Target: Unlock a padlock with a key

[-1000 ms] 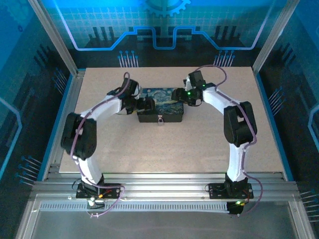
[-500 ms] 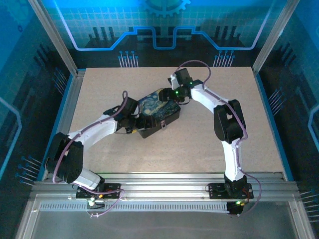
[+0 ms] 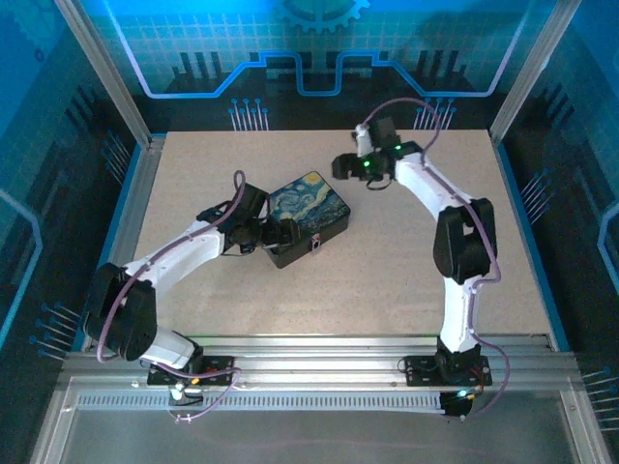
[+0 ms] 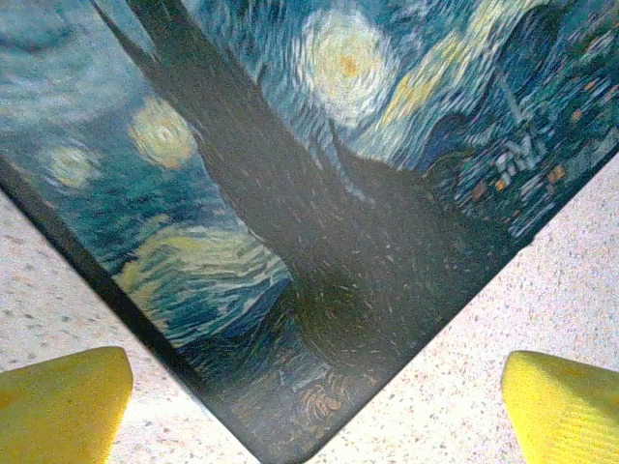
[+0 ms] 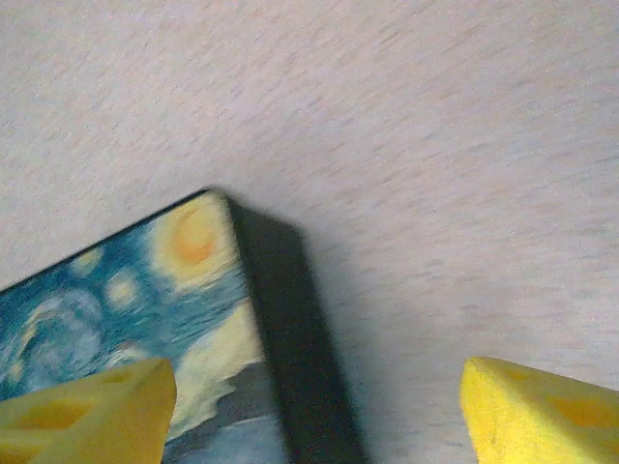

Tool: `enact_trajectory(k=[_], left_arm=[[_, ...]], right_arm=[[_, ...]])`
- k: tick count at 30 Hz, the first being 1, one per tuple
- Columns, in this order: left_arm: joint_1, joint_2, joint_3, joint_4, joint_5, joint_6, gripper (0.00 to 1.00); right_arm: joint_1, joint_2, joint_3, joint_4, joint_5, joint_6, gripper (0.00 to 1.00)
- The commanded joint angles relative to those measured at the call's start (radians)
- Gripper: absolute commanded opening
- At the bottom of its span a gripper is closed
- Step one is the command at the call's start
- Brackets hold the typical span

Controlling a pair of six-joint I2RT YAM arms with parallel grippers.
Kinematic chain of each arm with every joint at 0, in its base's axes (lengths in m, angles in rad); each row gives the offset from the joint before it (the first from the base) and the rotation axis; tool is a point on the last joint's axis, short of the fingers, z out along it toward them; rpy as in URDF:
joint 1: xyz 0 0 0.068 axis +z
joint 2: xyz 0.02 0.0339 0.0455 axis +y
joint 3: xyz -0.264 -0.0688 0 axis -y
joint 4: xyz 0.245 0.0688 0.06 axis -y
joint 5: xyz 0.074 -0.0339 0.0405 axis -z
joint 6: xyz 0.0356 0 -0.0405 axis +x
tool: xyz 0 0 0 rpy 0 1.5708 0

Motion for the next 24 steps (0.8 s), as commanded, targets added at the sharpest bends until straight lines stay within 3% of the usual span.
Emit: enact_trajectory(k=[1, 8, 13, 24], left_arm=[[0.004, -0.057, 0.056, -0.079, -0.082, 0.053, 0.99], [0.023, -0.054, 0.125, -0.141, -0.130, 0.064, 0.99], [0.026, -0.048, 0.189, -0.178, -0.111, 0.090, 0.99], [0.027, -0.047, 0.296, -0.233, -0.130, 0.135, 0.99]], right_arm=[[-0.079, -0.012, 0.032, -0.106, 0.165, 0.012, 0.66], [-0.165, 0.101, 0.138, -0.204, 0.361, -0.049, 0.50], [-0.174, 0.213, 0.236, -0.223, 0.417, -0.104, 0.50], [-0.185, 0.440, 0.450, -0.262, 0.409, -0.158, 0.53]])
